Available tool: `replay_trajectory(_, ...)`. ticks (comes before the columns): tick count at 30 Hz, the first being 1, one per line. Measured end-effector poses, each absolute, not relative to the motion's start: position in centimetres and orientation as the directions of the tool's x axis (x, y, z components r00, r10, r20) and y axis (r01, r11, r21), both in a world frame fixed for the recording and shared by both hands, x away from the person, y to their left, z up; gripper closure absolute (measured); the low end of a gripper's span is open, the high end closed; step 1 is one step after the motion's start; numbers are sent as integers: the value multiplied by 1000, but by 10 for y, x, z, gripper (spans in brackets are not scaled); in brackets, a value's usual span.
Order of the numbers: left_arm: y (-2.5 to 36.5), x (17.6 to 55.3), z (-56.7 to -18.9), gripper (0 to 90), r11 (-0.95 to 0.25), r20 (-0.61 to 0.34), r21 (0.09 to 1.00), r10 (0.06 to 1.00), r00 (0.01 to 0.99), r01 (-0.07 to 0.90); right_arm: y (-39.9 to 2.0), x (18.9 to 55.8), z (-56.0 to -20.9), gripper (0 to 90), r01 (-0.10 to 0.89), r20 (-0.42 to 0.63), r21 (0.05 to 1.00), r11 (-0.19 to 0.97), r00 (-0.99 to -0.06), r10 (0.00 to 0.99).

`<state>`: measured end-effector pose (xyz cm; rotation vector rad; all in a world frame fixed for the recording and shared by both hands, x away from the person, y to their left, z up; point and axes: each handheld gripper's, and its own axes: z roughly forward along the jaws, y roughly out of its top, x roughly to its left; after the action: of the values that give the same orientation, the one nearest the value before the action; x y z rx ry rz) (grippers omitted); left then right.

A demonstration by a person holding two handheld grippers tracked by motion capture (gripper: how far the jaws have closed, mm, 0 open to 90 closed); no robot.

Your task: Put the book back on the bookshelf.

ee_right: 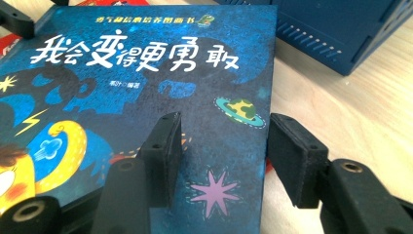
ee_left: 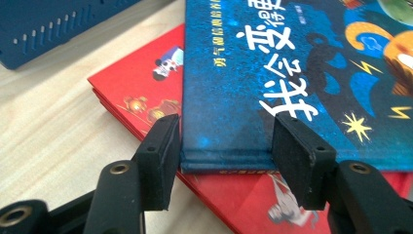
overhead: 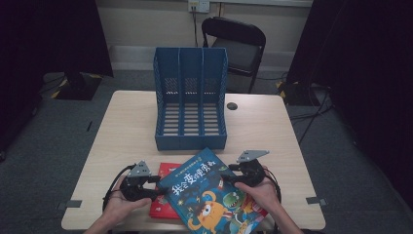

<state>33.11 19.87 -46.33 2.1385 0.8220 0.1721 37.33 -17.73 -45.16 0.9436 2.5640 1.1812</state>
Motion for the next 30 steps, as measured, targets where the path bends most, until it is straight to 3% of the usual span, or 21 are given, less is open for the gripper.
replay_trajectory(10, 191, 349, -462, 437, -442, -152, 733, 634, 758, 517, -185, 361, -454, 364, 498, 117, 734, 462, -763, 636)
replay_trajectory(20, 180, 363, -465, 452, -404, -148, 755, 663, 734, 517, -198, 354, -456, 328, 528, 141, 736, 425, -732, 667)
replay_trajectory(30, 172, 377, -464, 494, -389, -161, 753, 674, 721, 532, -202, 350, -458, 303, 472, 86, 766, 436, -748, 658)
